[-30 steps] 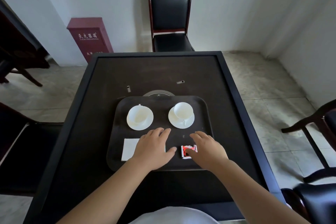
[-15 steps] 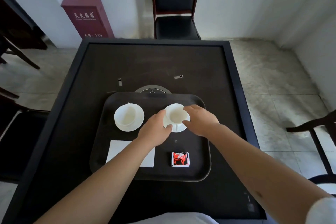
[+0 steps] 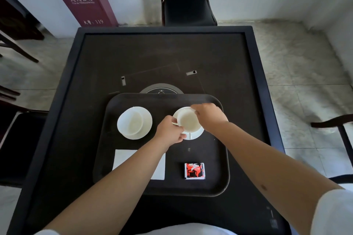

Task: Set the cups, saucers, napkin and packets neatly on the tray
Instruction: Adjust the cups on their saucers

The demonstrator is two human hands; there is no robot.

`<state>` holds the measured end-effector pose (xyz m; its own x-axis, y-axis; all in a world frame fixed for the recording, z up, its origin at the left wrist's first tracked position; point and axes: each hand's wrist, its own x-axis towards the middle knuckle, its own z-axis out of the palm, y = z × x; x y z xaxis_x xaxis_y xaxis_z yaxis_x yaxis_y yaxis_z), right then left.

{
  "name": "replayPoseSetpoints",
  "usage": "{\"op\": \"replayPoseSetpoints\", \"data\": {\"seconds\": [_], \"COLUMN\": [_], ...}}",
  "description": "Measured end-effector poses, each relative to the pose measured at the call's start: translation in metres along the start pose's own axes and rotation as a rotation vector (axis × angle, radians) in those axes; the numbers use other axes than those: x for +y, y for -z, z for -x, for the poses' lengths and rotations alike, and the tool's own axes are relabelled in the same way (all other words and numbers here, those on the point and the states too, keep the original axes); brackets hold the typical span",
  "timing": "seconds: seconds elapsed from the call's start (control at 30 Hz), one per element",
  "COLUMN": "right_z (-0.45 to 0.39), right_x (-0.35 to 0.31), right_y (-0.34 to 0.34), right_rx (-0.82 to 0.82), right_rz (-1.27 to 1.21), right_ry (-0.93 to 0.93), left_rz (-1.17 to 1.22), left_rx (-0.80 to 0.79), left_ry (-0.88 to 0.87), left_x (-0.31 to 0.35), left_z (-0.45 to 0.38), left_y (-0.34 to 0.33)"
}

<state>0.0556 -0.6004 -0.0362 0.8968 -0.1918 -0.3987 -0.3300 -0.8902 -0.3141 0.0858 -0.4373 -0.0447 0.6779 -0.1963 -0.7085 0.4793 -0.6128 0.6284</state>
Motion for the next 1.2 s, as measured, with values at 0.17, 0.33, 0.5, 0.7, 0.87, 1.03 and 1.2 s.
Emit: {"op": "replayPoseSetpoints", "data": {"seconds": [0.17,0.33,0.5,0.7,0.87,1.03,1.2], "right_z": [0.006,0.026,0.039,0.029,0.019,0.024,0.041], "right_x": [0.005,-0.003,-0.008,0.003,0.004,0.002,-0.001], "right_y": [-0.011,-0.023,-0.033,-0.017,-0.01,-0.018,-0.03], "right_rx": [0.046,0.005,-0.023,0.09,0.067,0.051,0.106], "right_rz": [-0.379,-0.478,-0.588,-0.305,-0.243,-0.345,-0.489], "right_ry": [-0.179,-0.267,-0.271,-0.213,-0.149,-0.134,-0.21], "left_rz": [-0.031,-0.281,-0.366,-0.437,-0.32,-0.144,0.001], "left_rx": [0.073,0.048,0.023,0.047,0.188,0.171,0.126], "left_ry": [-0.083,-0.278,-0.329,-0.391,-0.398,-0.228,-0.161], "left_x": [0.001,-0.001,0.001,0.006,0.003,-0.018,-0.017], "left_z": [-0.002,0.0,0.004,0.002,0.011,0.021,0.016], "left_y": [0.008,0.01,0.004,0.003,0.0,-0.012,-0.016]}}
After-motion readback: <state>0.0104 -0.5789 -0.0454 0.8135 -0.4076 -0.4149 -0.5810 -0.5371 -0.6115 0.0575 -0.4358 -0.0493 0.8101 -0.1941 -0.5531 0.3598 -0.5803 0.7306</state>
